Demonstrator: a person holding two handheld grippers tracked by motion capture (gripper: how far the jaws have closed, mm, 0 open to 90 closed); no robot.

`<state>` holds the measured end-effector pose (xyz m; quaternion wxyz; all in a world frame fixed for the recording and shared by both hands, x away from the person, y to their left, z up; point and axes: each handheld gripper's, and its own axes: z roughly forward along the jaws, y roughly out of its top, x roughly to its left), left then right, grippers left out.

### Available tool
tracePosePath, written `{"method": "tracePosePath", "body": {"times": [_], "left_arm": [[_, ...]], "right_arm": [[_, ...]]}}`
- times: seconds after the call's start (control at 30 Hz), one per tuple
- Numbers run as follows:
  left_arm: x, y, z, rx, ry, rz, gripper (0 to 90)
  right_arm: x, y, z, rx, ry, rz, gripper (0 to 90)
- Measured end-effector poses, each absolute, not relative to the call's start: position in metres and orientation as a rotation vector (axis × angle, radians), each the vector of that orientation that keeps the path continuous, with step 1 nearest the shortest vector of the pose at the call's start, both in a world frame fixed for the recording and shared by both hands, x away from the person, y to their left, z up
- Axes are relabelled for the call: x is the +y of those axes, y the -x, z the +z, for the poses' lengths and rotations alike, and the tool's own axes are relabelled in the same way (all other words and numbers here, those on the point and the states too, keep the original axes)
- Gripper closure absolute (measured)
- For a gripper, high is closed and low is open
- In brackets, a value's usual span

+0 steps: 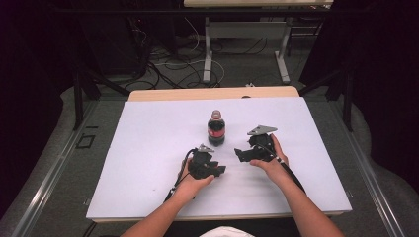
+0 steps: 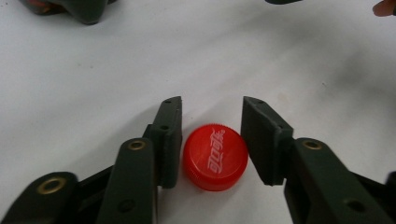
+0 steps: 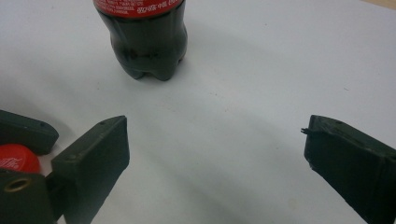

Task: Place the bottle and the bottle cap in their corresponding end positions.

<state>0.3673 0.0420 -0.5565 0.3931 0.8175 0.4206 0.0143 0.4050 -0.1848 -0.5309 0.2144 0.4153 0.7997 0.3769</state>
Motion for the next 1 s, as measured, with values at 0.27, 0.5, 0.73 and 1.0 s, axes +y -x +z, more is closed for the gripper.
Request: {"method": "tracePosePath", "body": {"times": [0.27, 0.5, 0.73, 1.0], "left_arm": [[0.052, -0.371, -0.55, 1.061, -2.041, 0.069, 36.8], [0.081, -0.378, -0.532, 1.004, -2.044, 0.167, 26.8], [0.123, -0.381, -0.514, 1.022, -1.977, 0.248, 23.1], [0.164, -0.381, -0.514, 1.143, -1.903, 0.267, 0.6]], "right_arm": [[-0.189, -0.402, -0.527, 2.217, -1.157, 1.051, 6.3], [-0.194, -0.396, -0.522, 2.195, -1.159, 1.077, 6.0], [-0.203, -0.391, -0.52, 2.182, -1.164, 1.095, 6.0], [-0.216, -0.386, -0.518, 2.164, -1.184, 1.096, 6.0]]}}
